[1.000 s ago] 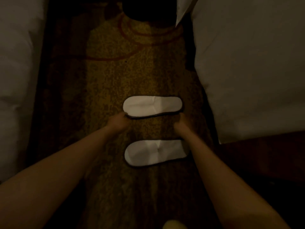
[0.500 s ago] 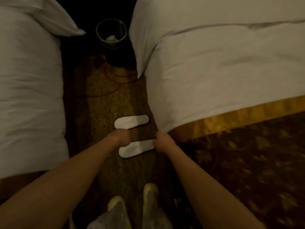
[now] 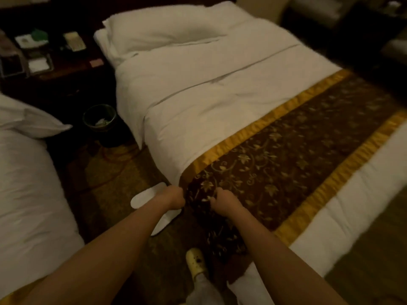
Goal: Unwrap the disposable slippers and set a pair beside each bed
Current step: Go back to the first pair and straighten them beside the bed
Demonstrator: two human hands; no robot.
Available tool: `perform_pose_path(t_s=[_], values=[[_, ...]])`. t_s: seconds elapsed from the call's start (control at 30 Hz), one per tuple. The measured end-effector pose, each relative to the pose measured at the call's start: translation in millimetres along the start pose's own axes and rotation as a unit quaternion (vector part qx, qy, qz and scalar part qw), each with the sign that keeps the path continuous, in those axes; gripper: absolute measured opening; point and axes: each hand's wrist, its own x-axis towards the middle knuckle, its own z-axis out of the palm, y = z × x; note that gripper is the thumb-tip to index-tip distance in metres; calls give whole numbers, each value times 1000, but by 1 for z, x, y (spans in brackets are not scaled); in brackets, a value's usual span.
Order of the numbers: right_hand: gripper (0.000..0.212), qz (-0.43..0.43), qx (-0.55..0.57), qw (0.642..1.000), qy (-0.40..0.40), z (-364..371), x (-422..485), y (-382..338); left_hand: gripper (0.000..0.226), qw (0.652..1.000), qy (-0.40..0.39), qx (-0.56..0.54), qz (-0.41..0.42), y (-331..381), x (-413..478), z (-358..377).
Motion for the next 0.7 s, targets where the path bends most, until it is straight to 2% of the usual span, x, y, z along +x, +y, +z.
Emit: perform_pose_path(t_s=[0.23,0.37,0.53,0.7], values=[[50,82,34,995,54,-18,-143,116,31,988,-40,68,130,136,-62,29],[52,144,64,983,92,-16,-217,196,39,967,-47,143,203,226,-90,63],[52,216,97,966,107,-4,-291,308,45,933,-61,253,250,343,-109,124],[52,264,97,953,114,-4,-358,432,44,918,-71,272,279,474,-120,193]])
